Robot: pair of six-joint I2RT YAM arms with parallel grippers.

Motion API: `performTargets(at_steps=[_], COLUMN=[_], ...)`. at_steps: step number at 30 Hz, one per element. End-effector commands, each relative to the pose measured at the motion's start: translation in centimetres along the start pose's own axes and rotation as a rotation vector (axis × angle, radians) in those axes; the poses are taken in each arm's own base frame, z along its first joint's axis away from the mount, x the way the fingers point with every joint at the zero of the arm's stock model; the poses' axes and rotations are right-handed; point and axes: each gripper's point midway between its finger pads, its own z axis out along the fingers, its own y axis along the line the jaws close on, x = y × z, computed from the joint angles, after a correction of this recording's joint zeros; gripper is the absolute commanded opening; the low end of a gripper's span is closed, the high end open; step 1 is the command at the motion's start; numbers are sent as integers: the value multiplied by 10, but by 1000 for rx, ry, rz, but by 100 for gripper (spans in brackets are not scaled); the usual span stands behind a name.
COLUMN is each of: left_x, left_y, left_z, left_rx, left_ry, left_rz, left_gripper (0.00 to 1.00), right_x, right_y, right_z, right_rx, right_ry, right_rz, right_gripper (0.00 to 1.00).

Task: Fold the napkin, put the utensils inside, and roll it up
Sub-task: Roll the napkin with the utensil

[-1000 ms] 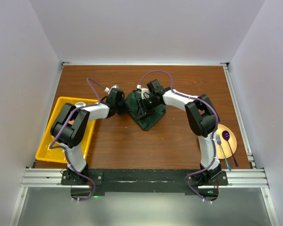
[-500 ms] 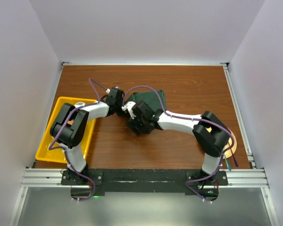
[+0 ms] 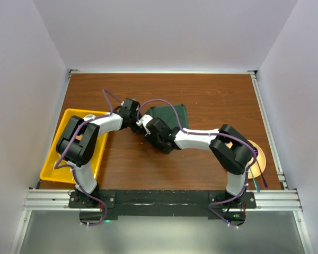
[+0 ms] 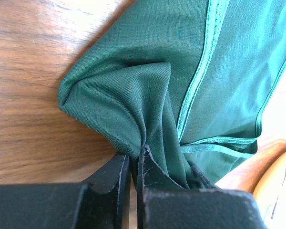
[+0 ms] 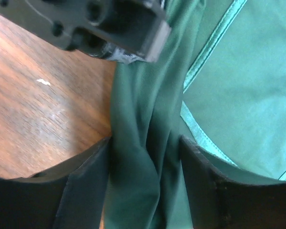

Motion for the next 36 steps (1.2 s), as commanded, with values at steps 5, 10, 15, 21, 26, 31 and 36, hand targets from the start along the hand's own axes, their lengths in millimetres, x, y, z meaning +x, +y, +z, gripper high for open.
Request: performTargets(at_steps=[5,10,15,21,26,31,36], left_x=[31,24,9,-22,-31,-21,-31], left_y=[30,24,12,-12,-31,-44,-66], left_z=[-1,-4,-16,-50,-85,-93,-84], left_rx=[-103,-84,-19,51,137,248,383], left_ry=[134,120,62,-119,-226,-285,-351], left_rz=[-2,49,152,259,316,355,323], left_gripper=[0,0,4,47,57,55,26], right_x=[1,11,10,19,17,12,25], right_y=[12,30,44,44,43,32,20], right_z=[3,10,14,23,31,43,54], right_rx=[-25,-140,-325,-589,-796,-887,-866], right_ry=[2,62,71,148,212,219,237], right_rz=[72,130,301,567,784,974,1158], right_gripper=[31,0,0,0,0,0,0])
